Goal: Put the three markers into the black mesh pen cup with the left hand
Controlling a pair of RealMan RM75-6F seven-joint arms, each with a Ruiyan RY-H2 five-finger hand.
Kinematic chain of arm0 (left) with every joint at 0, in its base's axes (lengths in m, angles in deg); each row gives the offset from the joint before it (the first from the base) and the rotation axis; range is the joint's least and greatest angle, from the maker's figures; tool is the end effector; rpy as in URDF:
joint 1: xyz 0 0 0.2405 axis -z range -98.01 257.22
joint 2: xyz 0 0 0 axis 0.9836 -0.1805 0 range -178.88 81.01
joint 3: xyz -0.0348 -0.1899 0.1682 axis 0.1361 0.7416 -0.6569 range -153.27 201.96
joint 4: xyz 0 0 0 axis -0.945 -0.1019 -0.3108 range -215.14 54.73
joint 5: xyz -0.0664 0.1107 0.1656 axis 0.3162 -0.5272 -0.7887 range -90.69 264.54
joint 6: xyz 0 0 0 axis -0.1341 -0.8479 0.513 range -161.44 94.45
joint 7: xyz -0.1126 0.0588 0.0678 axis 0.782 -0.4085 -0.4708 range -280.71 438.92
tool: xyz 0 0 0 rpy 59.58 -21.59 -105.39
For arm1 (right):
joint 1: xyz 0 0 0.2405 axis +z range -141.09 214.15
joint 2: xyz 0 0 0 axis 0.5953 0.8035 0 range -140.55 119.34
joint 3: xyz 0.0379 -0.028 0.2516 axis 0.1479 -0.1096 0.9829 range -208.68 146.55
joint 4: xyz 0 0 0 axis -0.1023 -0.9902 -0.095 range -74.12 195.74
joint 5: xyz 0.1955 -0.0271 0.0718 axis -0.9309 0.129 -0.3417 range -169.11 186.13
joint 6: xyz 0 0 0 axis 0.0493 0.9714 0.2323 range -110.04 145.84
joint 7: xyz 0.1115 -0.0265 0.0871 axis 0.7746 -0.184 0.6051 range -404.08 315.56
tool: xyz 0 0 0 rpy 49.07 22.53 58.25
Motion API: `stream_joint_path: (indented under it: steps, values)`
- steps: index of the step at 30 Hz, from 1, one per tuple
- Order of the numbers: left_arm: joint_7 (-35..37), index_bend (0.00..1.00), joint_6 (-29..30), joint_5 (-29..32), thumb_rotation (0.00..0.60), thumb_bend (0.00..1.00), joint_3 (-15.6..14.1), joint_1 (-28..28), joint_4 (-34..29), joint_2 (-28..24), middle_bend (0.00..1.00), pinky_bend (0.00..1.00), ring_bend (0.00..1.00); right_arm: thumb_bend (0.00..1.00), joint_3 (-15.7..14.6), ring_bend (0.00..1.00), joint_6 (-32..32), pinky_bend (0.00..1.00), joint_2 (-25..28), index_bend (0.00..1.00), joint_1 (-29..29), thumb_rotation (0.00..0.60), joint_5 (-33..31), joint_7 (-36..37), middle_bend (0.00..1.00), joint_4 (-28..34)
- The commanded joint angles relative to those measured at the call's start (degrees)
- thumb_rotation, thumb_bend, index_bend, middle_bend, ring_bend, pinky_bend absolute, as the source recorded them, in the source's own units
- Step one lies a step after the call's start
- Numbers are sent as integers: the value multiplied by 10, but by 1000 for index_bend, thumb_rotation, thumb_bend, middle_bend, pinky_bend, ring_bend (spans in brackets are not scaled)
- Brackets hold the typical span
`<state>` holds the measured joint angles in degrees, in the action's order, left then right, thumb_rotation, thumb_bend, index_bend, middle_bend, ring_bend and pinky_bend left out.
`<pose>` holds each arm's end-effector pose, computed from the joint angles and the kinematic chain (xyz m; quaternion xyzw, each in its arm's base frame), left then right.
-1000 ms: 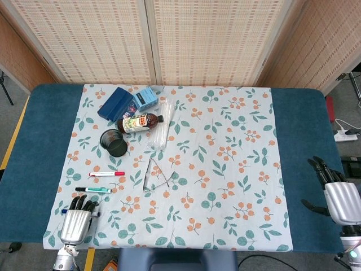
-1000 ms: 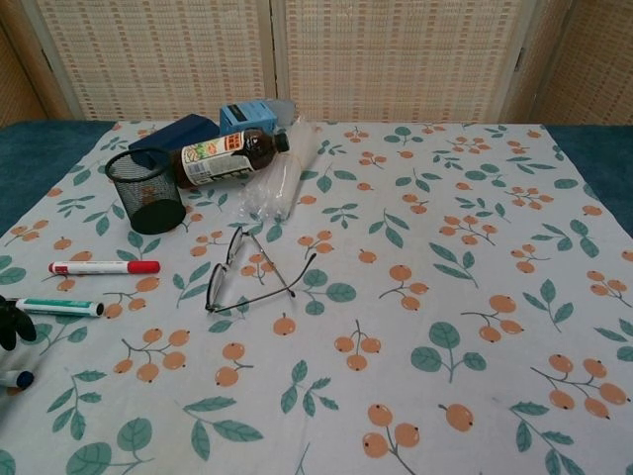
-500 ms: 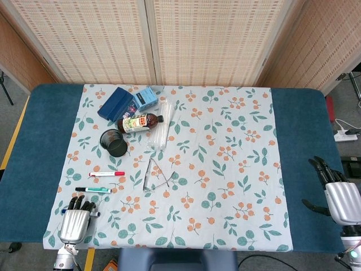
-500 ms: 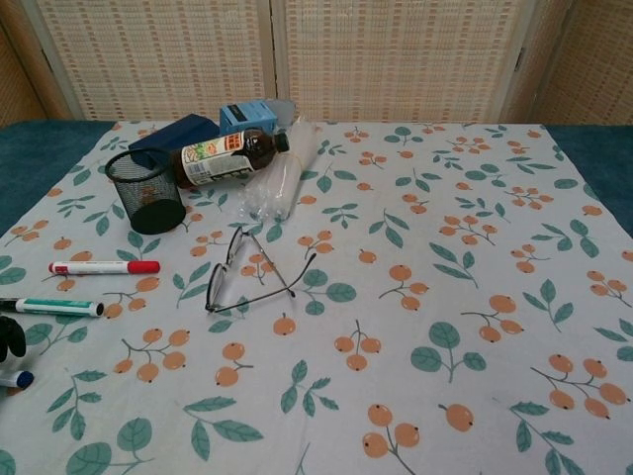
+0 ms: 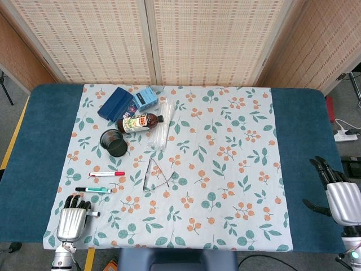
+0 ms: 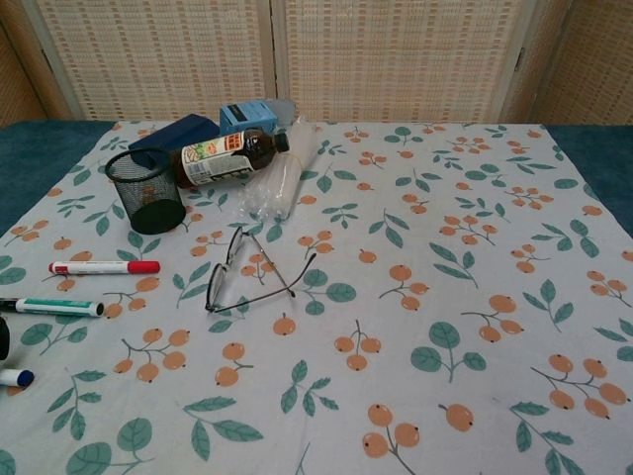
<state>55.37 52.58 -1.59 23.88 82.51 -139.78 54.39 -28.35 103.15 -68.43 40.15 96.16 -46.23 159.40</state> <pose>-0.3094 0.1579 -0.0287 -0.6651 -0.3009 -0.2865 0.6205 -0.2968 -0.1726 0.1817 0.6070 -0.3759 0.3791 0.5886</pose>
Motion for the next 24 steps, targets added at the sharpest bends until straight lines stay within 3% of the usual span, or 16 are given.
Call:
stream_joint_path:
  steps: [1, 11, 24]
  values:
    - [5, 498, -1, 1, 600, 281, 0, 0, 9, 4, 502, 211, 223, 0, 0, 267, 1, 303, 0, 117, 0, 600, 1, 0, 61, 0]
    - [16, 643, 18, -4, 600, 281, 0, -2, 41, 19, 633, 235, 285, 0, 0, 267, 0, 303, 0, 130, 0, 600, 2, 2, 61, -1]
    - [4, 665, 52, -19, 600, 281, 1, -4, 28, 11, 655, 239, 299, 0, 0, 270, 4, 303, 1, 131, -1, 600, 7, 8, 61, -1]
